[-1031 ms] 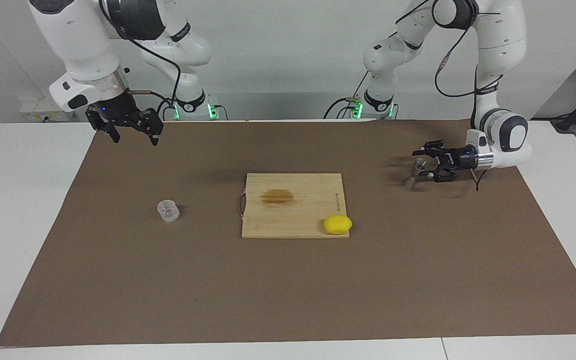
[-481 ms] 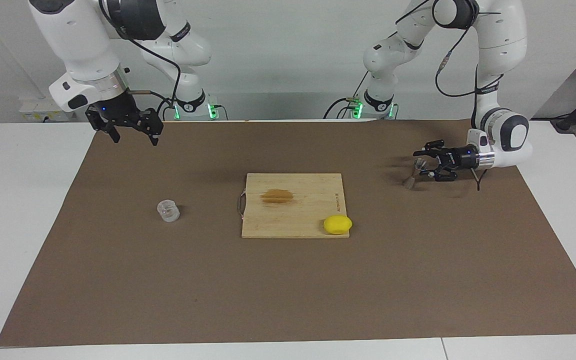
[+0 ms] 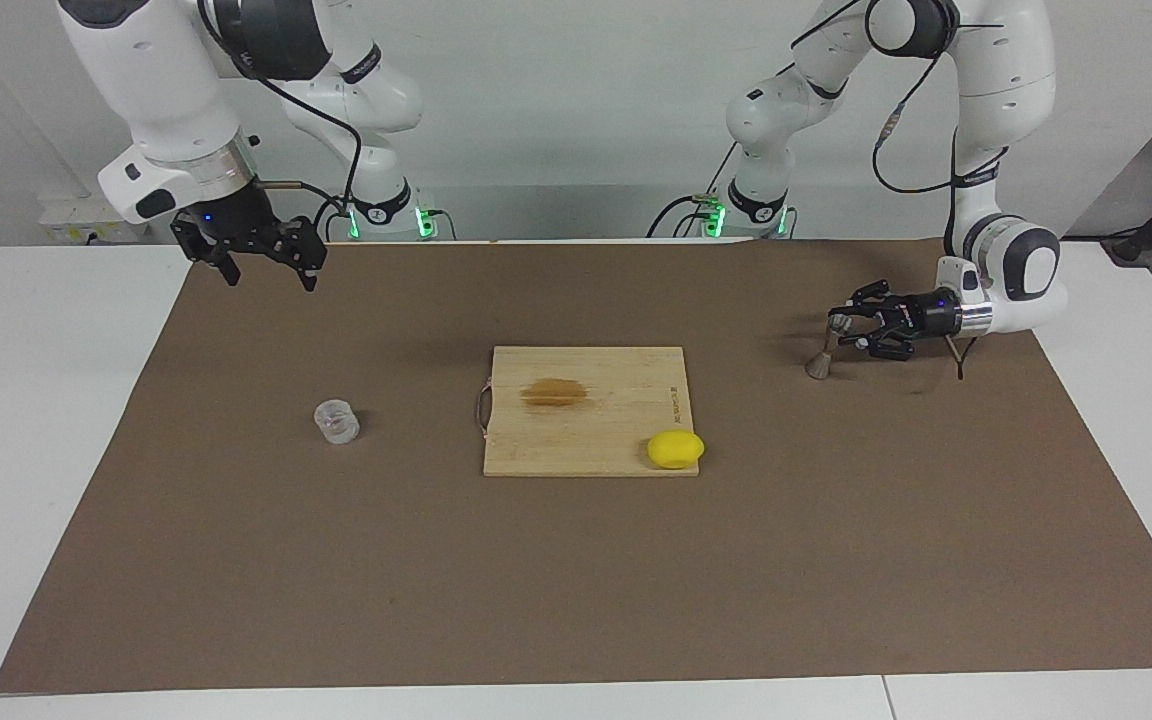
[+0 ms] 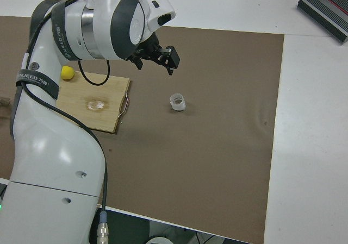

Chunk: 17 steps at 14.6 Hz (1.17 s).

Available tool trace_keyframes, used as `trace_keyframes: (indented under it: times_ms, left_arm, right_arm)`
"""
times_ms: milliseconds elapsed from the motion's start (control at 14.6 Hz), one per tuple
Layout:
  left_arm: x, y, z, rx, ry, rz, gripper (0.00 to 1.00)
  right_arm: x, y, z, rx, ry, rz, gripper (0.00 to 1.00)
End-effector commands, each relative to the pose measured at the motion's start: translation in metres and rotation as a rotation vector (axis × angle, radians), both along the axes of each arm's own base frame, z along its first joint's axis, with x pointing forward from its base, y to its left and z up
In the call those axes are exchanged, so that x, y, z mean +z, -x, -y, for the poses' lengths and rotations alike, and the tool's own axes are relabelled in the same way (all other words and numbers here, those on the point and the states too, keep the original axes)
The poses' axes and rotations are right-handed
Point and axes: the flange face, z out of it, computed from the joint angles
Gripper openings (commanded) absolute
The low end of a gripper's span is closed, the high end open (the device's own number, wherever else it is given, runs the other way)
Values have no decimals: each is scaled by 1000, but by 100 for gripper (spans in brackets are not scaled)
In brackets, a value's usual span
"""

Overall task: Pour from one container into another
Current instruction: 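Carry the dark cup onto the cutting board and open the left gripper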

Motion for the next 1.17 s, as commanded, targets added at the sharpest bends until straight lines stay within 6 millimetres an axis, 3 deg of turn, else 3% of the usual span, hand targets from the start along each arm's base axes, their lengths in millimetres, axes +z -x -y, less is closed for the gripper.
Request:
trace_keyframes:
  times_ms: [0,344,550,824,1099]
  left_arm:
    - [6,3,-3,24,6,20,28]
    - [20,-1,16,-22,39,-112,27]
    - [32,-9,42,-54,41,-101,24]
    - [55,-21,94,-89,45,-125,25]
    - [55,-22,173,-51,72,-168,26]
  right_arm:
    - [-2,3,3,-5,-19,7,100]
    - [-2,3,3,-5,-19,7,100]
    - [-2,2,3,-5,-19,8,100]
    - [-2,3,3,-5,-19,7,100]
    - [-2,3,3,-5,-19,7,100]
